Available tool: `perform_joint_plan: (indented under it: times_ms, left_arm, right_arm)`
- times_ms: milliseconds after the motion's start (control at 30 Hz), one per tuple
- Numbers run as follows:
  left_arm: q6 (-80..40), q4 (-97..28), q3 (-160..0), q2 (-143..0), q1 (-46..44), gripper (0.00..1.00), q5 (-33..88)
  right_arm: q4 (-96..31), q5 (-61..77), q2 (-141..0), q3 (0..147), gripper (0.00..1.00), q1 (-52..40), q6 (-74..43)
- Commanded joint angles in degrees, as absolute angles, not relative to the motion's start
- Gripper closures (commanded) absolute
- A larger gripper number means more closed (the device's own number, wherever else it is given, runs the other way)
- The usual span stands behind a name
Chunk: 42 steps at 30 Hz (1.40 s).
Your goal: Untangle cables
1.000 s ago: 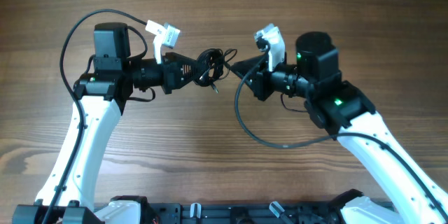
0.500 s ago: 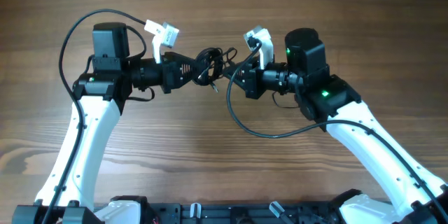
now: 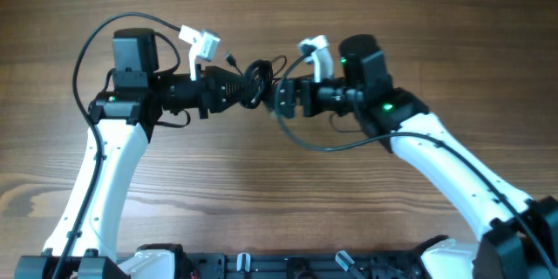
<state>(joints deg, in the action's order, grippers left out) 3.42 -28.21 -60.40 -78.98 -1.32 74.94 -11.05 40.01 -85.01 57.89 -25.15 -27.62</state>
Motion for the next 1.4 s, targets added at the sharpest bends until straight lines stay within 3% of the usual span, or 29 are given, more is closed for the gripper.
perform_joint_plan:
  times_ms: [0, 167, 300, 367, 400, 433, 467, 667, 700, 767, 800, 833, 933, 1233, 1367]
  left_arm:
    - [4.29, -27.88, -60.99, -78.67, 0.27, 0.96, 77.32]
    - [4.86, -28.1, -60.99, -78.67, 0.12, 0.96, 77.34]
    - [31.0, -40.16, -60.97, -78.67, 0.12, 0.96, 77.3]
    - [44.75, -49.25, -60.99, -78.67, 0.12, 0.96, 77.3]
    - [48.16, -51.68, -60.97, -78.67, 0.12, 0.96, 77.3]
    - [52.4, -54.39, -60.97, -78.67, 0.12, 0.96, 77.23]
    - [53.67, -54.87, -60.97, -78.67, 0.12, 0.96, 76.86]
    - [53.82, -54.7, -60.97, -78.67, -0.71, 0.96, 75.92]
    - [53.82, -54.68, -60.97, -78.67, -1.93, 0.96, 75.16]
    - [53.54, -54.7, -60.99, -78.67, -3.73, 0.96, 70.32]
    - [53.56, -54.78, -60.99, -78.67, -3.75, 0.96, 69.89]
    - [53.56, -54.92, -60.99, -78.65, -3.68, 0.96, 69.97]
    - [53.58, -54.92, -60.99, -78.65, -3.57, 0.96, 69.95]
    - [53.52, -54.94, -60.99, -78.65, -3.57, 0.96, 66.94]
    - [53.54, -54.94, -60.99, -78.65, -3.6, 0.96, 66.96]
  right_arm:
    - [-14.11, 39.9, -80.51, 58.39, 0.0, -18.22, -25.43]
    - [-13.23, 40.42, -80.4, 58.39, 0.0, -15.35, -19.22]
    - [-8.64, 45.21, -80.4, 58.39, 0.0, -15.35, -15.25]
    - [-3.73, 46.85, -80.4, 58.39, 0.04, -15.35, -23.2]
    - [-2.46, 48.29, -80.4, 58.39, 0.11, -15.49, -28.34]
    - [-2.24, 50.5, -80.42, 58.39, 0.29, -15.86, -33.01]
    - [-2.81, 51.22, -80.44, 58.39, 0.39, -16.27, -33.5]
    - [-6.68, 45.8, -83.35, 58.39, 0.43, -23.9, -32.53]
    - [-6.85, 44.99, -84.73, 58.39, 0.47, -25.34, -31.05]
    - [-12.01, 40.56, -86.63, 58.39, 0.75, -26.3, -28.84]
    - [-15.75, 36.16, -86.94, 58.39, 0.83, -26.3, -28.58]
    - [-22.59, 26.11, -87.2, 58.39, 0.96, -26.22, -28.69]
    - [-38.04, -1.08, -87.18, 58.39, 0.96, -26.17, -31.66]
    - [-44.14, -9.02, -87.18, 58.39, 0.89, -21.76, -40.77]
    - [-44.14, -0.64, -87.18, 58.39, 0.82, -15.66, -40.1]
